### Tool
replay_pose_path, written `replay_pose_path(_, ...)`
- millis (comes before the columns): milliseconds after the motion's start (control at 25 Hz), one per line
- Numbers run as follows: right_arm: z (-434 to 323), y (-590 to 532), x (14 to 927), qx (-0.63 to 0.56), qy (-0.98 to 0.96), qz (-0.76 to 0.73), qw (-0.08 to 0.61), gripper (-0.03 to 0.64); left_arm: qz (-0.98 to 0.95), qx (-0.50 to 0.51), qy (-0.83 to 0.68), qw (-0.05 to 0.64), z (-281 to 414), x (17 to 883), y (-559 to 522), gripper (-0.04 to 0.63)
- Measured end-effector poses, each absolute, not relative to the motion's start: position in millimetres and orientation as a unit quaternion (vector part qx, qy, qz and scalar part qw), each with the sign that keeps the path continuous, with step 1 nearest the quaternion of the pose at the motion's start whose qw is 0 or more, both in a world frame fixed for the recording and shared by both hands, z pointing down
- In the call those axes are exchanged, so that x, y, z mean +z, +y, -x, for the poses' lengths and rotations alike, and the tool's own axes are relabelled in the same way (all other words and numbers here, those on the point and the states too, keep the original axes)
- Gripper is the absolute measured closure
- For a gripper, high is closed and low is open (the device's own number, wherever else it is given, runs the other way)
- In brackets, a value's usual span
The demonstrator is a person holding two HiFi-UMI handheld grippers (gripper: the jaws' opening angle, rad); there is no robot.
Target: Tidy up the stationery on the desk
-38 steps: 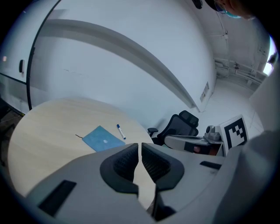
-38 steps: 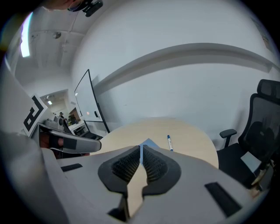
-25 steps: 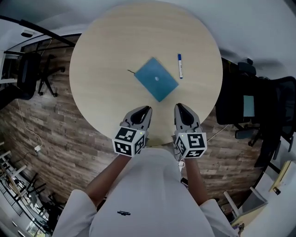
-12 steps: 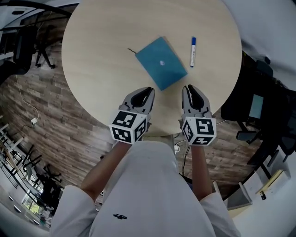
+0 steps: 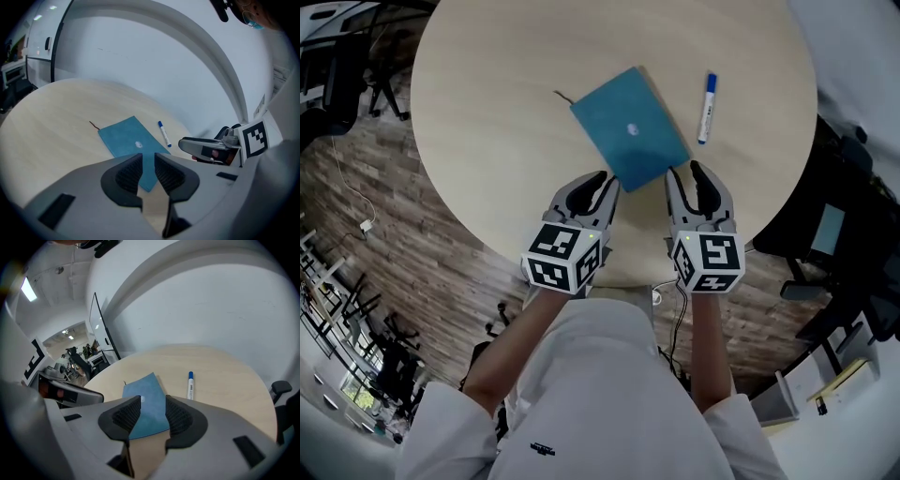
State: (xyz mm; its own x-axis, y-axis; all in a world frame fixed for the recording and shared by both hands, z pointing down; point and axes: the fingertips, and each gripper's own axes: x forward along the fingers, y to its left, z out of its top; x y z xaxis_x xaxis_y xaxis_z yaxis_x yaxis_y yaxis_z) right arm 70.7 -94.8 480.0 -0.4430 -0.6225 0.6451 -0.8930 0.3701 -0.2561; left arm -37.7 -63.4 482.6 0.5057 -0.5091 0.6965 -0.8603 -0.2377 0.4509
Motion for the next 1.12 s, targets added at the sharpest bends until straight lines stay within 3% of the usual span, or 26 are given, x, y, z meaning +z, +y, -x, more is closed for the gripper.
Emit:
replay_pose_path(80, -68, -100, 490, 0.294, -0.799, -0.467, 0.239, 0.446, -0.752, 0.208, -0.456, 0.429, 37, 493, -67, 0.486)
replay_pose_path(640, -61, -109, 552, 0.299, -0.801, -0.426, 0.297, 0.39, -0.715, 0.206, -0.477, 0.467, 43, 556, -78, 0.396)
replay_pose_path(1120, -63, -110, 571, 0.294, -0.784, -0.445, 0.318, 0.387, -0.715, 0.208, -0.484, 0.46, 43, 573, -74, 0.383)
